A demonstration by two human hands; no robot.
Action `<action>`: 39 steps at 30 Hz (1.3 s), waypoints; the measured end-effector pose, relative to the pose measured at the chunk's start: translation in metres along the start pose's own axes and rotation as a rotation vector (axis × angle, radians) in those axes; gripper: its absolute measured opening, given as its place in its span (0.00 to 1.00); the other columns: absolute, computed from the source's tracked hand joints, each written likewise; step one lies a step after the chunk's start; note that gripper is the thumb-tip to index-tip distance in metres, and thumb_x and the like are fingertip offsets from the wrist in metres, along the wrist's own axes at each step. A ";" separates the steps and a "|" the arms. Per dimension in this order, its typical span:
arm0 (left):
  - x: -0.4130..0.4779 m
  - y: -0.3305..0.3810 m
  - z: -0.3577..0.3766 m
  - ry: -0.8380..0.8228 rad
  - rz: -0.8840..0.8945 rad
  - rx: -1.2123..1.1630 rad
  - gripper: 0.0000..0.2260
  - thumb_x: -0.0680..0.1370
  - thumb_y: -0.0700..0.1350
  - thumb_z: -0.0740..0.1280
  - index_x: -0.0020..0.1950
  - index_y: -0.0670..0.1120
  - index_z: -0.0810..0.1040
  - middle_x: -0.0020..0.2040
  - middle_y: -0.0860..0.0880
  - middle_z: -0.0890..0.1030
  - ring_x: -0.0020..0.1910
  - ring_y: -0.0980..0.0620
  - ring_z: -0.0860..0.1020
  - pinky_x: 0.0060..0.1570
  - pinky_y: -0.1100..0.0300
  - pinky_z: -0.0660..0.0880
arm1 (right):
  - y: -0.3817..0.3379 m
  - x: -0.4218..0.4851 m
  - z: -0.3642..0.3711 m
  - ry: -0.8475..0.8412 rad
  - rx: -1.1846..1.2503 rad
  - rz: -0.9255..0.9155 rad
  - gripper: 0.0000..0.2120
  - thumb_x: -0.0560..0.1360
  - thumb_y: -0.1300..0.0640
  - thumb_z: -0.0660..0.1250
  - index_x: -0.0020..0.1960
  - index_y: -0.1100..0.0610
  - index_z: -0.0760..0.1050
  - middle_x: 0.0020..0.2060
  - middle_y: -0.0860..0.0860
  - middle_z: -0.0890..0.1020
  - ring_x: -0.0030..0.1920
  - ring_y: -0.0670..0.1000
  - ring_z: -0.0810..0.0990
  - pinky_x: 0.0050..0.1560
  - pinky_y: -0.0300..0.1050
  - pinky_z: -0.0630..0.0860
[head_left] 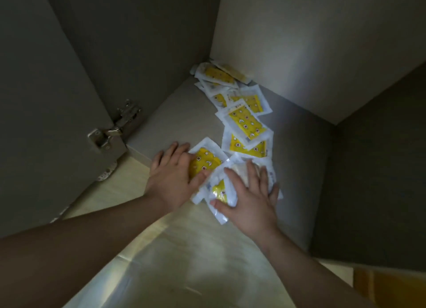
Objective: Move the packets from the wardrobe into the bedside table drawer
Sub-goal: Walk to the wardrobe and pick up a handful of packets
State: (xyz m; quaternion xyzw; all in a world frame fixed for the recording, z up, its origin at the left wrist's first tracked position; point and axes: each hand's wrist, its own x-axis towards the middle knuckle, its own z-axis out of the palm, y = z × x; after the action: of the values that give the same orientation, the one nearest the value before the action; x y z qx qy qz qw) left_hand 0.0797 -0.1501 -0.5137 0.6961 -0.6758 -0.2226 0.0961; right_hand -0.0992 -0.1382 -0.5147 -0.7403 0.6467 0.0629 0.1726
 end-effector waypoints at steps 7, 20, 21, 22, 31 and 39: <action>-0.032 0.026 0.017 0.046 -0.051 -0.160 0.30 0.73 0.52 0.70 0.72 0.50 0.62 0.70 0.49 0.64 0.68 0.47 0.62 0.63 0.60 0.59 | 0.001 -0.028 0.015 0.206 -0.103 -0.134 0.41 0.67 0.44 0.65 0.74 0.54 0.54 0.74 0.55 0.63 0.73 0.59 0.63 0.71 0.52 0.55; -0.030 0.026 -0.020 -0.486 -0.595 -1.422 0.17 0.78 0.53 0.62 0.44 0.42 0.84 0.39 0.44 0.84 0.32 0.47 0.82 0.33 0.57 0.80 | -0.020 -0.021 -0.009 -0.094 0.395 -0.324 0.41 0.65 0.51 0.68 0.75 0.55 0.58 0.73 0.51 0.65 0.73 0.51 0.62 0.71 0.39 0.56; -0.028 0.021 -0.022 -0.440 -0.547 -1.355 0.13 0.78 0.49 0.64 0.51 0.41 0.82 0.43 0.43 0.83 0.35 0.47 0.82 0.36 0.57 0.79 | -0.022 -0.018 -0.015 -0.224 0.529 -0.312 0.44 0.64 0.49 0.71 0.75 0.54 0.57 0.72 0.50 0.65 0.72 0.49 0.64 0.71 0.40 0.61; -0.025 0.017 -0.022 -0.398 -0.515 -1.288 0.11 0.78 0.43 0.65 0.57 0.39 0.79 0.47 0.41 0.83 0.39 0.46 0.82 0.39 0.55 0.79 | -0.024 -0.015 -0.027 -0.333 0.733 -0.267 0.43 0.64 0.51 0.74 0.74 0.53 0.57 0.70 0.47 0.67 0.68 0.45 0.68 0.66 0.37 0.67; 0.005 -0.002 -0.028 -0.024 -0.528 -1.107 0.06 0.77 0.40 0.68 0.52 0.42 0.77 0.51 0.41 0.82 0.47 0.42 0.81 0.45 0.53 0.80 | 0.006 0.087 -0.062 -0.016 0.107 0.151 0.41 0.72 0.31 0.57 0.77 0.42 0.42 0.77 0.52 0.41 0.77 0.59 0.41 0.74 0.60 0.45; 0.007 -0.006 -0.021 0.055 -0.510 -1.127 0.06 0.77 0.43 0.67 0.52 0.43 0.77 0.44 0.46 0.81 0.37 0.51 0.79 0.24 0.66 0.75 | 0.001 0.033 -0.025 -0.128 -0.050 0.006 0.44 0.68 0.25 0.54 0.75 0.39 0.36 0.75 0.51 0.33 0.75 0.56 0.33 0.73 0.61 0.38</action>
State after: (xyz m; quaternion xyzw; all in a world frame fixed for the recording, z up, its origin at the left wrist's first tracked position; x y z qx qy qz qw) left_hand 0.0946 -0.1599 -0.4987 0.6833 -0.2639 -0.5432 0.4104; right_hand -0.0982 -0.1773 -0.5018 -0.7367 0.6350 0.1267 0.1948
